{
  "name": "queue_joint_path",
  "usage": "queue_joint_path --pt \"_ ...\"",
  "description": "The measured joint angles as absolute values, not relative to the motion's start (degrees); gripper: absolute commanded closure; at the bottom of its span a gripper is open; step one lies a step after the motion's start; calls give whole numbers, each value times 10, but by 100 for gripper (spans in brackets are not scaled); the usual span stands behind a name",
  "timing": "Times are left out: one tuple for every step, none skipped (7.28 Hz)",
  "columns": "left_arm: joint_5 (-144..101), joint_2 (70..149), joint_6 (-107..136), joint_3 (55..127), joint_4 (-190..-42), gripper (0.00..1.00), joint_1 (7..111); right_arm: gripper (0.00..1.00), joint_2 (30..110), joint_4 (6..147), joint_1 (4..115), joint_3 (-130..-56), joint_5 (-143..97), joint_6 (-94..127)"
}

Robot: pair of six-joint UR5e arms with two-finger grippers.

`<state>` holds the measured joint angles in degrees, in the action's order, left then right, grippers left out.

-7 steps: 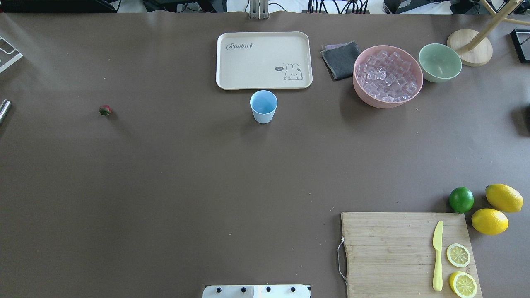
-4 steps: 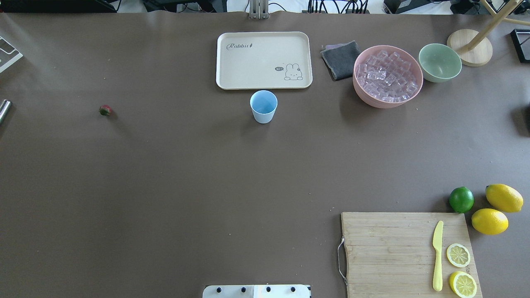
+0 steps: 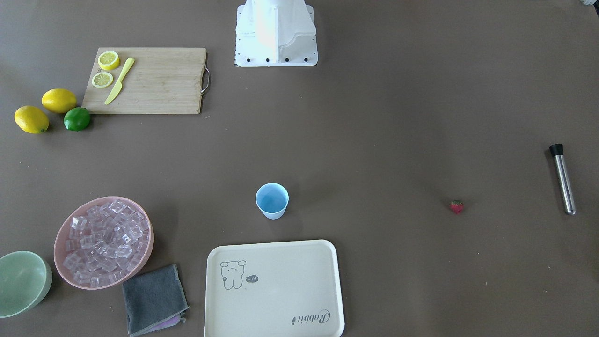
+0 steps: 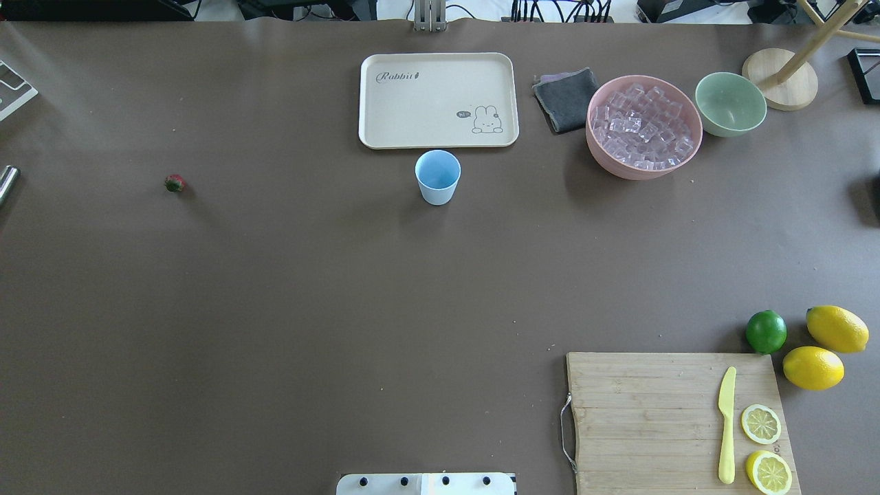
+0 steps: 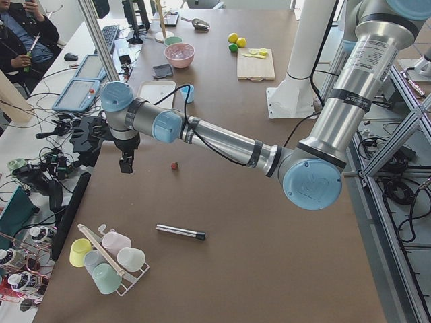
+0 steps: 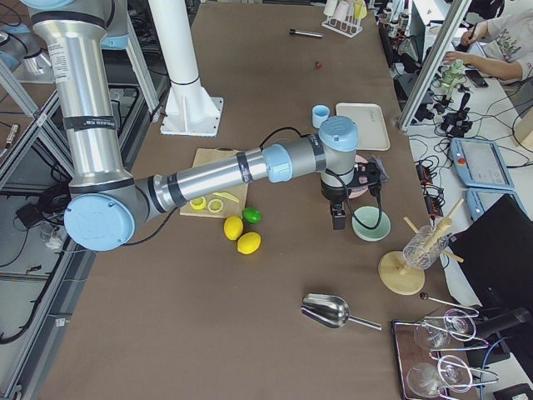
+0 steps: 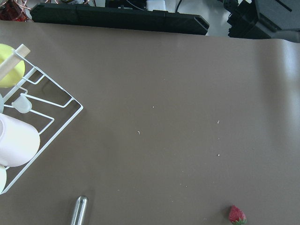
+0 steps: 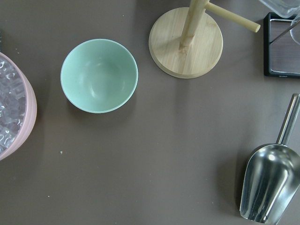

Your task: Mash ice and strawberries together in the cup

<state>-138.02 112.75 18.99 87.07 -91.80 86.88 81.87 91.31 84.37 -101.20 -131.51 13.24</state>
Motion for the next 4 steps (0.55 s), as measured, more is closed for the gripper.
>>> queue_joint_path --pt "-1379 1126 190 876 -919 2 869 0 819 913 844 -1014 -1316 140" --pt "-1379 1126 190 880 -920 2 870 0 820 913 844 -1016 -1317 147" --pt "-1380 1124 190 885 -920 2 871 0 820 913 844 -1018 -1318 152" --pt "-1381 1121 190 893 -919 2 872 0 820 913 844 -1020 -1318 153"
